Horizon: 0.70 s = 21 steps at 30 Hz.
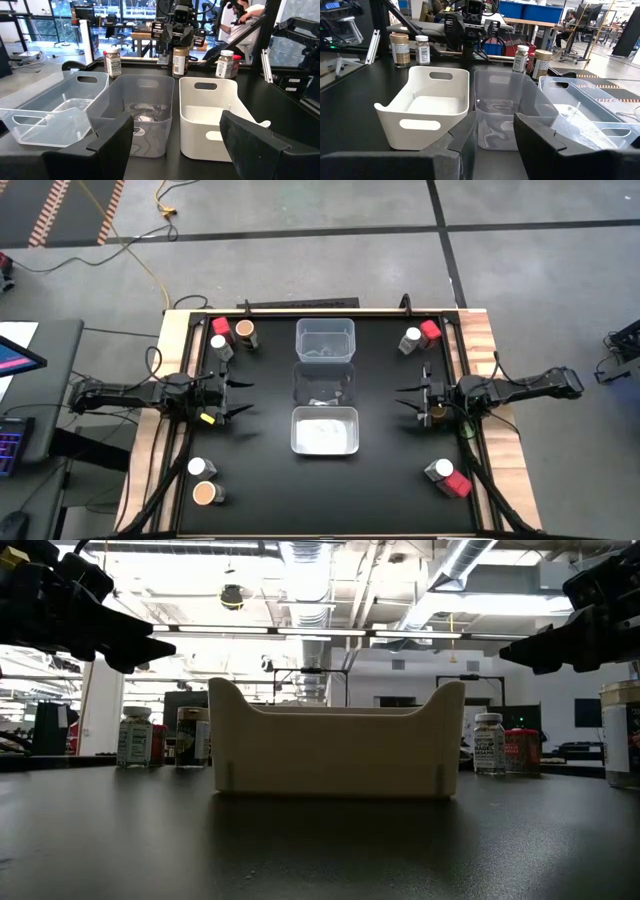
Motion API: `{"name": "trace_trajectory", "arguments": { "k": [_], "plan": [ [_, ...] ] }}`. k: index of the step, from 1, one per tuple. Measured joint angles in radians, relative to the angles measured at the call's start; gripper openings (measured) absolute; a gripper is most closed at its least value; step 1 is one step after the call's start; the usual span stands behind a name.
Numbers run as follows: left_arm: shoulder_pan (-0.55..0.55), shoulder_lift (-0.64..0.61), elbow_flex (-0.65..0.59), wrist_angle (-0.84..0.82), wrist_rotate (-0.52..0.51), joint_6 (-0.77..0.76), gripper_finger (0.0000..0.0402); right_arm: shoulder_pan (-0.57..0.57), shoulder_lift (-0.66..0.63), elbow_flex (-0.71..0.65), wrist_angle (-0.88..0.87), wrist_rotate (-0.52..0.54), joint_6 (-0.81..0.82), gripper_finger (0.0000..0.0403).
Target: Sort spices by type
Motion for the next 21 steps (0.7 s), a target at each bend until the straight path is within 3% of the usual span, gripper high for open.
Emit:
{"name": "trace_trajectory", "arguments": {
  "k": [6,11,21],
  "plan": [
    [0.0,0.0,0.0,0.0,0.0,0.0,0.0285,0.0,0.0,0.0,0.001,0.0,-0.001,0.0162],
    [0.0,0.0,0.0,0.0,0.0,0.0,0.0285,-0.001,-0.001,0.0,0.011,0.0,-0.118,0.0162],
    [0.0,0.0,0.0,0.0,0.0,0.0,0.0285,-0.001,0.0,0.0,0.014,0.0,-0.122,0.0162]
  ]
}}
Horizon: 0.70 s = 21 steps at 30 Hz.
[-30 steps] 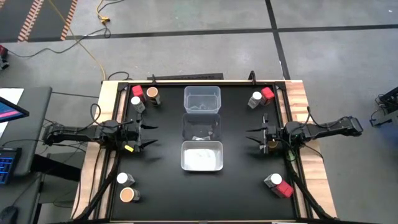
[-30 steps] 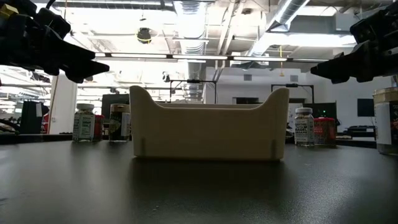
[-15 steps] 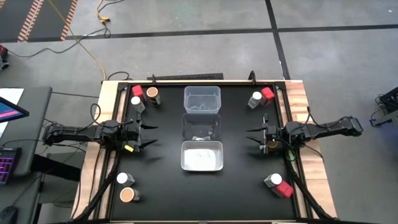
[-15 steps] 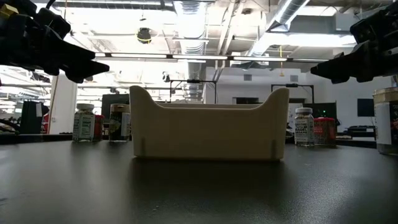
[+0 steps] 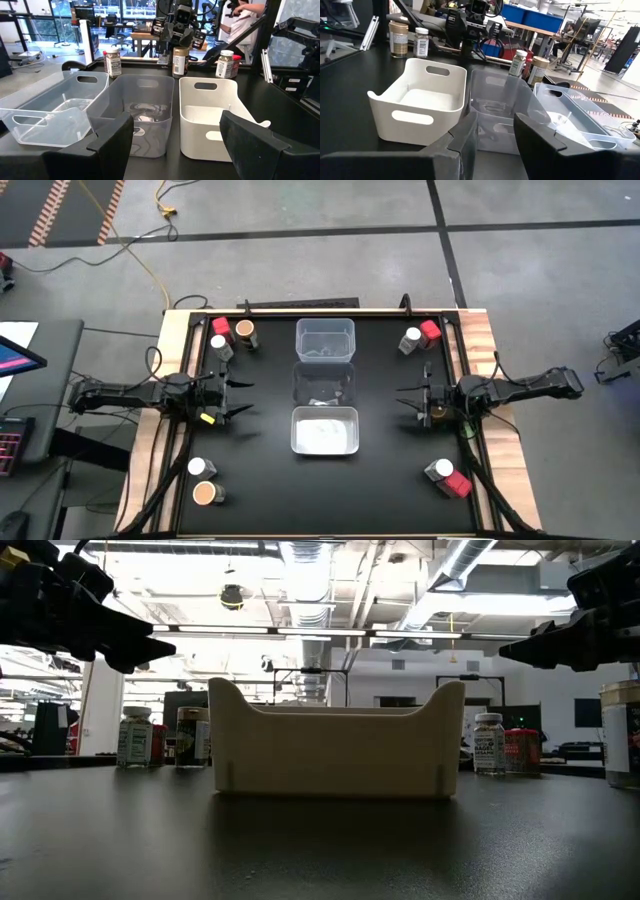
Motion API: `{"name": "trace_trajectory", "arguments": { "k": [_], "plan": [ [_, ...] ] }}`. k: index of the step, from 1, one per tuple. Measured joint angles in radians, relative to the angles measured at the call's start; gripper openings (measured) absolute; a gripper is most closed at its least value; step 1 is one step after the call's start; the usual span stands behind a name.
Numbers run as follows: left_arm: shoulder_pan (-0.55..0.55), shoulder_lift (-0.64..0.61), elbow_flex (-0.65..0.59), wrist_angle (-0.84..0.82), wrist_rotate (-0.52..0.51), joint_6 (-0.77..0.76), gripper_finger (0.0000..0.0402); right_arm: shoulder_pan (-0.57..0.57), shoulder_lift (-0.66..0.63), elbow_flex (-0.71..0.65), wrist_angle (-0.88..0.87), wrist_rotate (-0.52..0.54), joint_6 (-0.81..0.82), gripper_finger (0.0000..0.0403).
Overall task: Sort spices by type
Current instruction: Put the middle right brown seasoning bottle into the white transparent bin
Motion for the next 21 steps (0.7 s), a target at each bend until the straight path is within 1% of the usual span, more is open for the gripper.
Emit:
{"name": "trace_trajectory", "arguments": {
  "k": [21],
  "plan": [
    [0.0,0.0,0.0,0.0,0.0,0.0,0.0285,-0.001,0.0,0.0,0.002,0.0,0.035,0.0162]
  ]
}}
